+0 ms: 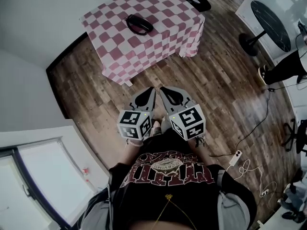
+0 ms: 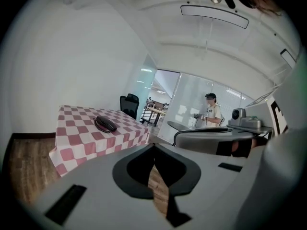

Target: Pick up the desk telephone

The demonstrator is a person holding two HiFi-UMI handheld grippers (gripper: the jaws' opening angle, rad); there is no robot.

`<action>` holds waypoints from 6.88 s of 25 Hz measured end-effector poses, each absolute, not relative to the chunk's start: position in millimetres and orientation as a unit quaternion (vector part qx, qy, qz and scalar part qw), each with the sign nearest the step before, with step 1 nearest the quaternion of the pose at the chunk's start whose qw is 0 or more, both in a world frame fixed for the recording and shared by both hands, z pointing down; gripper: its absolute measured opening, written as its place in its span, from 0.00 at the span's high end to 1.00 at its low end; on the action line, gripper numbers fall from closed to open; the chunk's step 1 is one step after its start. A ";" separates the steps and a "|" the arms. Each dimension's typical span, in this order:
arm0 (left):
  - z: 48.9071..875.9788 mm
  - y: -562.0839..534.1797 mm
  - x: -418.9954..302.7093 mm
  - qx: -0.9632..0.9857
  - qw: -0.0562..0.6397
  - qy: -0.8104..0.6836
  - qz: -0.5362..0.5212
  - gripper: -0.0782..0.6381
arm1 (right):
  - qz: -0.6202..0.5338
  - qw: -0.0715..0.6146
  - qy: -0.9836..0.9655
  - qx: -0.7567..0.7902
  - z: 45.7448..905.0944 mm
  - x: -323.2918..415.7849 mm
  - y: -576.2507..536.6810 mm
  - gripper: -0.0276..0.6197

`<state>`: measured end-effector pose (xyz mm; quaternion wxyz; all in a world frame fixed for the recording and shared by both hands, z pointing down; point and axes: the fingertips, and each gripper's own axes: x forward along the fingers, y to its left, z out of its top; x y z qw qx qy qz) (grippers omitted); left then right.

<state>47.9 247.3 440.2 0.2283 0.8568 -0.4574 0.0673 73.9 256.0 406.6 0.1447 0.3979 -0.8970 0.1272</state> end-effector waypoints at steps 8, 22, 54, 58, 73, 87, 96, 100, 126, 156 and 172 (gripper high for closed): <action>443.4 215.1 46.8 0.854 0.235 -0.460 0.069 0.88 | 0.125 0.149 -0.902 0.385 406.6 71.5 219.8 0.93; 428.9 120.5 77.0 0.856 0.229 -0.456 0.080 0.88 | 0.115 0.145 -0.913 0.363 388.4 99.0 123.4 0.93; 431.6 34.2 89.0 0.853 0.212 -0.470 0.076 0.88 | 0.124 0.152 -0.924 0.329 402.7 110.0 31.1 0.93; 431.7 11.2 76.8 0.862 0.215 -0.451 0.084 0.88 | 0.121 0.159 -0.920 0.338 400.5 94.5 9.5 0.93; 444.1 -75.9 -6.9 0.868 0.216 -0.435 0.105 0.88 | 0.110 0.177 -0.907 0.367 406.1 19.6 -80.5 0.93; 446.0 -110.6 -33.7 0.877 0.212 -0.419 0.103 0.88 | 0.124 0.201 -0.897 0.375 424.2 -15.1 -110.5 0.93; 454.2 -149.2 -41.3 0.853 0.219 -0.459 0.116 0.88 | 0.120 0.219 -0.910 0.331 434.7 -22.0 -150.2 0.93; 451.5 -175.7 -47.1 0.837 0.221 -0.487 0.116 0.88 | 0.114 0.227 -0.920 0.299 434.7 -24.9 -176.6 0.93; 467.8 -258.0 -44.5 0.781 0.252 -0.558 0.122 0.88 | 0.110 0.248 -0.945 0.181 449.3 -24.8 -257.0 0.93; 545.0 -221.8 -76.9 0.718 0.359 -0.569 0.179 0.88 | 0.097 0.405 -0.905 0.088 566.0 -34.2 -251.1 0.93; 554.3 -202.1 -104.7 0.765 0.355 -0.497 0.203 0.88 | 0.138 0.428 -0.874 0.183 589.8 -40.4 -250.0 0.93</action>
